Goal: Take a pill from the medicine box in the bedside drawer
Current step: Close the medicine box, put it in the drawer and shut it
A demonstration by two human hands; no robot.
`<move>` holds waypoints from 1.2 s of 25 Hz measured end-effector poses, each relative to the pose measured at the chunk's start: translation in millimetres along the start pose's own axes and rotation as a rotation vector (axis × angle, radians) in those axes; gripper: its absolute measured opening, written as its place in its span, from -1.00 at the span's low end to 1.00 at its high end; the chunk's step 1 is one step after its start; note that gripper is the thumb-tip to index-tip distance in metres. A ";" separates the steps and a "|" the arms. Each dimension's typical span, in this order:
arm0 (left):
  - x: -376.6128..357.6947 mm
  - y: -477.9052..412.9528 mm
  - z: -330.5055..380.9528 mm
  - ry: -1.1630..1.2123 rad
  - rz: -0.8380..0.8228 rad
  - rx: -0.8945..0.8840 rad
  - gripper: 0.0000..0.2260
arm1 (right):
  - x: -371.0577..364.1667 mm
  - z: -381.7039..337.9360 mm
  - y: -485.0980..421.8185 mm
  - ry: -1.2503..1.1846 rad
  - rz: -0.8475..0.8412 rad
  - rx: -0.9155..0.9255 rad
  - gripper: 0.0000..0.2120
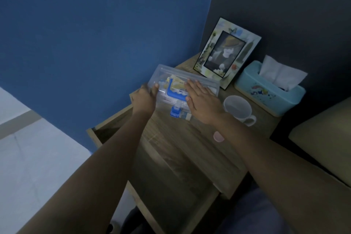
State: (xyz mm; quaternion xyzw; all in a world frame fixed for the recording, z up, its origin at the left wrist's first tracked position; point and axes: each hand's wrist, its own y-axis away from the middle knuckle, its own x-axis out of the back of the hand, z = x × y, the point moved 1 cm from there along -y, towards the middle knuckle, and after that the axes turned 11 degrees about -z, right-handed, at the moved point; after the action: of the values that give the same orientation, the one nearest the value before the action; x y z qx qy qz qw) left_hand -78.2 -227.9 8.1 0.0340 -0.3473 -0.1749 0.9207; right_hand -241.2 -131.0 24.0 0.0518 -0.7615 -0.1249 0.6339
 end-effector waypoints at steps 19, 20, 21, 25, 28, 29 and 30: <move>-44.1 56.3 -16.5 1.184 -0.457 0.208 -0.83 | -1.0 2.0 -1.0 -0.006 0.002 0.008 -0.51; -42.5 52.2 -18.2 1.154 -0.457 0.168 -0.87 | -1.0 2.1 -1.5 -0.010 0.005 0.009 -0.51; -40.9 48.8 -19.5 1.111 -0.460 0.128 -0.88 | -0.7 2.3 -2.1 -0.015 0.006 0.008 -0.51; -38.3 40.2 -21.9 0.875 -0.448 0.084 -0.85 | -0.7 1.7 -1.5 -0.028 -0.020 0.003 -0.41; -36.2 36.9 -19.7 0.709 -0.401 0.093 -0.81 | -0.6 0.2 0.3 -0.008 -0.022 0.004 -0.29; -36.6 36.3 -20.0 0.665 -0.394 0.076 -0.80 | -0.4 -0.5 0.8 0.003 -0.012 0.003 -0.28; -36.9 36.4 -21.4 0.631 -0.392 0.051 -0.80 | -0.5 -1.4 1.0 0.009 -0.003 -0.001 -0.27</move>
State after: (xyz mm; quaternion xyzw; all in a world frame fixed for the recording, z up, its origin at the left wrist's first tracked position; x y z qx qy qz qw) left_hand -79.2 -182.3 -24.6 0.1752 -0.0374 -0.3202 0.9302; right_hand -239.7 -130.1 24.0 0.0533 -0.7584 -0.1257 0.6374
